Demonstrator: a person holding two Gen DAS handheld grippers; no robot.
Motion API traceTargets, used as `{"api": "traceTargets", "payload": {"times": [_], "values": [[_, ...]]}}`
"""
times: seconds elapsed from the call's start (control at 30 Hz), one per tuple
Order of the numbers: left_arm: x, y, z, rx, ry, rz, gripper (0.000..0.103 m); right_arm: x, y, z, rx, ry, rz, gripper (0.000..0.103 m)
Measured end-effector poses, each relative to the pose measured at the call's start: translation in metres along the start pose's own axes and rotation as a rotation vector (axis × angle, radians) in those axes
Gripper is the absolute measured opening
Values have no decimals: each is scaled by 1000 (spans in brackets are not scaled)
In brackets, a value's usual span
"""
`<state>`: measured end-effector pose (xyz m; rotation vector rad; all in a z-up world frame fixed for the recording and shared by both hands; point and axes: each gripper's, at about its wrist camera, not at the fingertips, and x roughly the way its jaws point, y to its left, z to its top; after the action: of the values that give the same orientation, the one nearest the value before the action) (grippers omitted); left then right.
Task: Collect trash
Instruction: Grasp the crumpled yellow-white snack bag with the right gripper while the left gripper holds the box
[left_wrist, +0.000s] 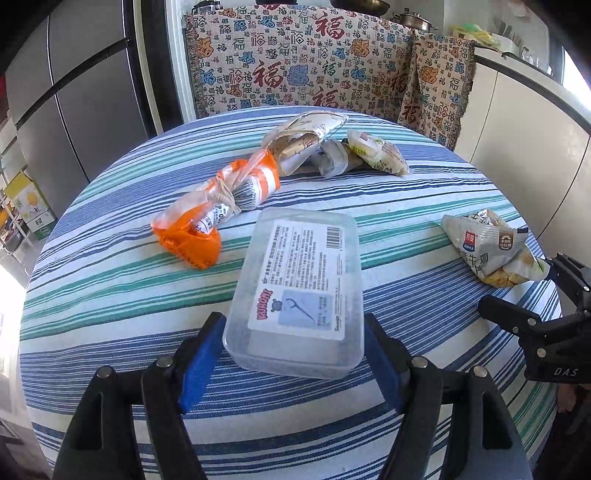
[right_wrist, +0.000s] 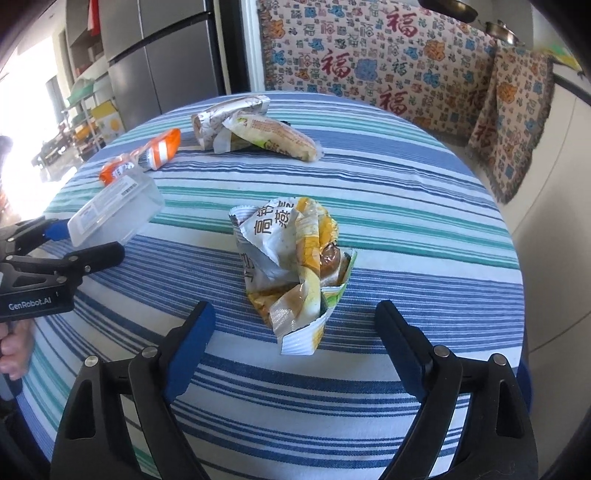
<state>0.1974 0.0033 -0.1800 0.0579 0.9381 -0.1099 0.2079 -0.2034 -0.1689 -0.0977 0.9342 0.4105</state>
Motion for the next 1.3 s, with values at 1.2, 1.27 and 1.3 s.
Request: {"api": "traceTargets", "payload": {"times": [1.2, 1.27, 1.3], "values": [[-15, 1, 22, 112, 41, -162, 80, -22, -21, 9, 39, 51, 101, 92], [-13, -2, 28, 133, 60, -165, 79, -22, -14, 19, -5, 90, 102, 90], [-12, -4, 29, 144, 64, -158, 76, -21, -10, 24, -27, 95, 104, 89]]}}
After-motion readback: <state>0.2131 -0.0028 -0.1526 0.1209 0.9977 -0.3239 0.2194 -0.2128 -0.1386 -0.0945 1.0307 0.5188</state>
